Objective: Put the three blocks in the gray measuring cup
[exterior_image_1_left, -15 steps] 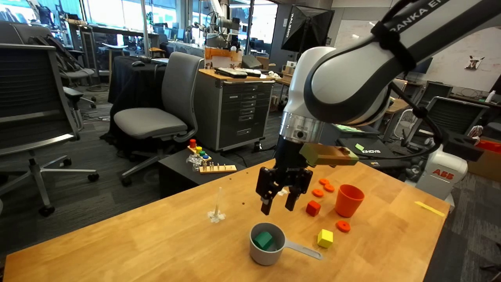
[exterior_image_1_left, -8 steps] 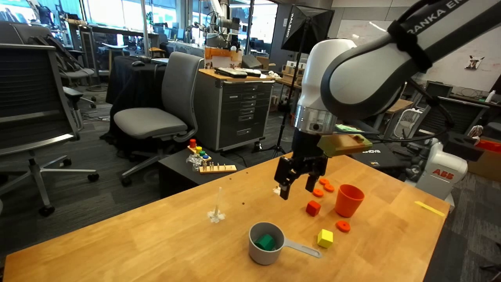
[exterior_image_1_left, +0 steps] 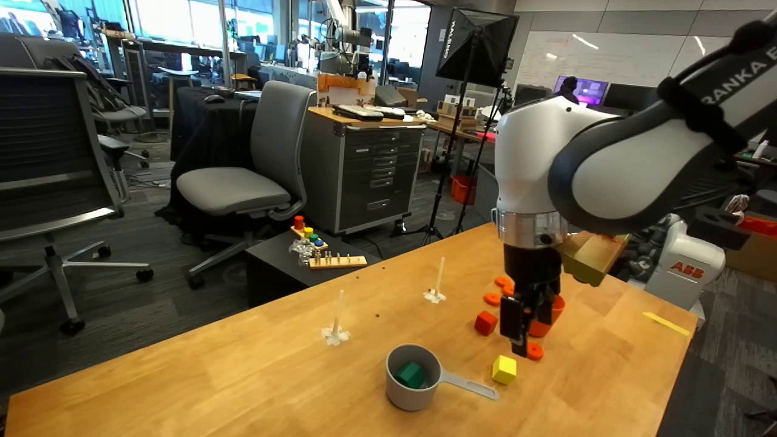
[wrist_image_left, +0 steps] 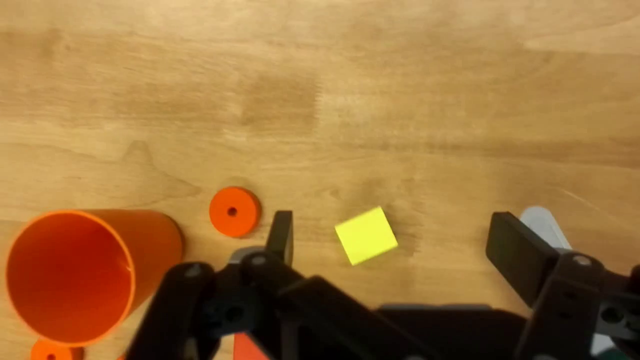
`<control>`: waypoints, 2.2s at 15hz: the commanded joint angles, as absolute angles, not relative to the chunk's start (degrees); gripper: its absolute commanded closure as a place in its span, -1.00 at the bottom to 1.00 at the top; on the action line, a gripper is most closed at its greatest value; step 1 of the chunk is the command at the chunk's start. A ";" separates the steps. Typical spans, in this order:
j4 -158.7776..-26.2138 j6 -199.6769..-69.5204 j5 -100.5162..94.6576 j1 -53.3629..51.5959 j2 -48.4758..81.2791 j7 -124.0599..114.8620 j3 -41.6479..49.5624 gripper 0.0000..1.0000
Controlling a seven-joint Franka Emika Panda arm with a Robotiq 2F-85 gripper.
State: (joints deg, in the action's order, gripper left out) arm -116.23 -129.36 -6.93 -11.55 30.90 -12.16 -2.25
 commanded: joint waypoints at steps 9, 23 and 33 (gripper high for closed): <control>-114.70 -132.26 -22.55 -14.78 38.37 -16.22 1.68 -1.00; -109.96 -139.94 -14.68 -14.63 43.91 -16.52 0.51 0.17; -109.32 -144.43 -8.62 -13.00 35.94 -17.88 0.94 0.70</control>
State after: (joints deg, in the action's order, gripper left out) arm -109.03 -143.31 -10.13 -12.00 40.77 -16.79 0.54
